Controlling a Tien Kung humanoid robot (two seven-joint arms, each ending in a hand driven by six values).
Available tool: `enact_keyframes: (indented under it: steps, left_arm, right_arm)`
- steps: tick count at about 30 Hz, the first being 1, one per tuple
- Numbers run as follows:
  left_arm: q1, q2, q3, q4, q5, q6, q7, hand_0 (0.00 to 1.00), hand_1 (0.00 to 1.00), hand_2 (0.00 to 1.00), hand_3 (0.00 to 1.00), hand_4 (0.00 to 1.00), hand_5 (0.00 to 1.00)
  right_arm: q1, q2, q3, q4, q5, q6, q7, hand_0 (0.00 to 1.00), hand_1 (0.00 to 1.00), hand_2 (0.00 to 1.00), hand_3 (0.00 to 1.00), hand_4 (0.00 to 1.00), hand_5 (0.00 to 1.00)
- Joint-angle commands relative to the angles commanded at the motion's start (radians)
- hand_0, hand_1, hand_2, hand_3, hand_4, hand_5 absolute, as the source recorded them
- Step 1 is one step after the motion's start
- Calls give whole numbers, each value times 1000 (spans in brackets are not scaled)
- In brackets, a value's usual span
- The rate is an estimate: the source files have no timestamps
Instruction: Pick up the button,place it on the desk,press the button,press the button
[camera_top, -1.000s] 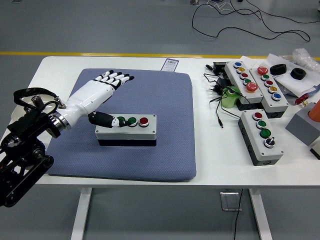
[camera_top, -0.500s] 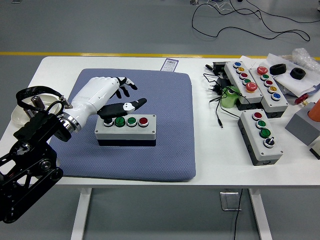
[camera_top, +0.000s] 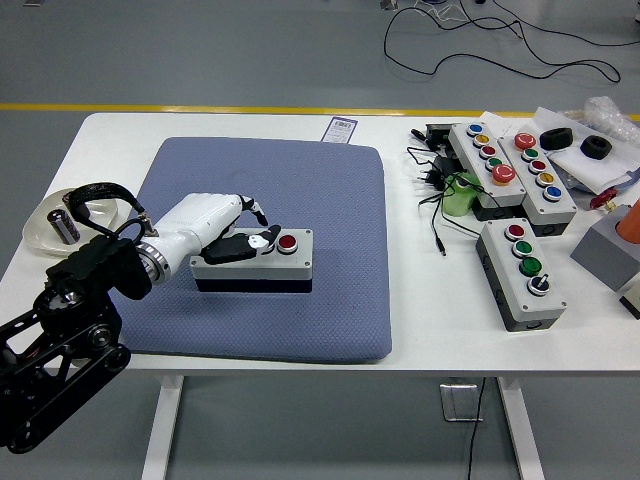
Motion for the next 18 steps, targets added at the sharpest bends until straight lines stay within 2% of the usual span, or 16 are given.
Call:
enact_keyframes:
  steps: [8,18]
  left_arm:
    - [7,-3,17,13,2,-11,3,2,2,2,672,616,991]
    - [15,-1,35,29,15,-56,13,2,2,2,673,613,986]
  right_arm:
    - [-1,1,2,0,-4,0,-3,652,652,675,589,432,284]
    - [-4,2,-1,0,-3,0,-2,651,652,675,590,432,284]
